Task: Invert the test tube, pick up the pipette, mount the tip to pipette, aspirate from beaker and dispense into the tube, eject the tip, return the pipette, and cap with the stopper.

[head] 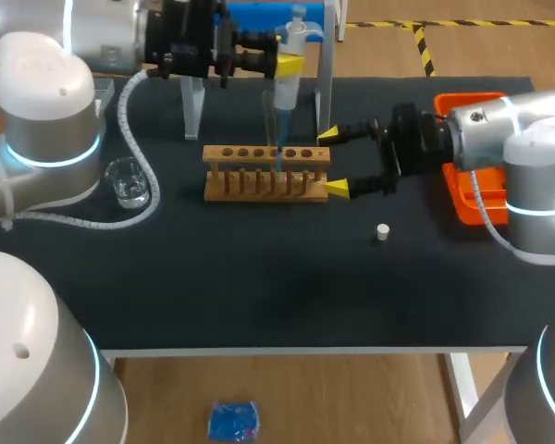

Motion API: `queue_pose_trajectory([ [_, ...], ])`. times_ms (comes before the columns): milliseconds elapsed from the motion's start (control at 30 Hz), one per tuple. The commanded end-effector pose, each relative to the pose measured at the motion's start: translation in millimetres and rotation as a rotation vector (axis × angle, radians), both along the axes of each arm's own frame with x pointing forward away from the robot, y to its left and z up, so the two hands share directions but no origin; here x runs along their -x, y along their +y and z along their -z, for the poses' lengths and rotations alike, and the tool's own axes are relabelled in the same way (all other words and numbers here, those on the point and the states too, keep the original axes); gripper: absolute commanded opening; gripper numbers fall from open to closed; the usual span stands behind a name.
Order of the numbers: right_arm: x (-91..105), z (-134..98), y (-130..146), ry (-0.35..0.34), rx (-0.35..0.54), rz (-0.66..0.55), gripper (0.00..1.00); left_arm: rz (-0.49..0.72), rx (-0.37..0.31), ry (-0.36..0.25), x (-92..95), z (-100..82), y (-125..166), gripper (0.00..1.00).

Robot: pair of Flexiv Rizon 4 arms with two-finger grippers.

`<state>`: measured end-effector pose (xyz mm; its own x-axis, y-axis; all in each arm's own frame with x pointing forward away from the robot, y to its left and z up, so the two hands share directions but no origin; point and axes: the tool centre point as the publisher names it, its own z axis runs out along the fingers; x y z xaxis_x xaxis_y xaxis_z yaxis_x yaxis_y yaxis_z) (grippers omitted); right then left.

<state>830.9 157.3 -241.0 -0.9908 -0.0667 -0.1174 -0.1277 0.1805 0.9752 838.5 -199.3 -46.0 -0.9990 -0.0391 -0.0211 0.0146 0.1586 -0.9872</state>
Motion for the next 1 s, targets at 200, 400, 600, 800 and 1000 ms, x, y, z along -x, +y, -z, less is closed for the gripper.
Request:
queue_pose_trajectory([
  [200,0.1,-0.9,-1.1,0.0,0.002,-0.001,1.0,-0.035,0.017,-0.036,-8.1,3.8,83.6,0.0],
  [400,0.1,-0.9,-1.1,0.0,0.002,-0.001,1.0,-0.067,0.006,-0.047,-25.8,8.9,133.4,0.0],
  [600,0.1,-0.9,-1.1,0.0,0.002,-0.001,1.0,-0.112,0.028,-0.058,-43.6,19.6,176.9,0.0],
  [800,0.1,-0.9,-1.1,0.0,0.002,-0.001,1.0,-0.144,0.046,-0.055,-58.9,34.3,208.7,0.0],
  [1000,0.1,-0.9,-1.1,0.0,0.002,-0.001,1.0,-0.175,0.06,-0.048,-69.7,48.4,233.2,0.0],
])
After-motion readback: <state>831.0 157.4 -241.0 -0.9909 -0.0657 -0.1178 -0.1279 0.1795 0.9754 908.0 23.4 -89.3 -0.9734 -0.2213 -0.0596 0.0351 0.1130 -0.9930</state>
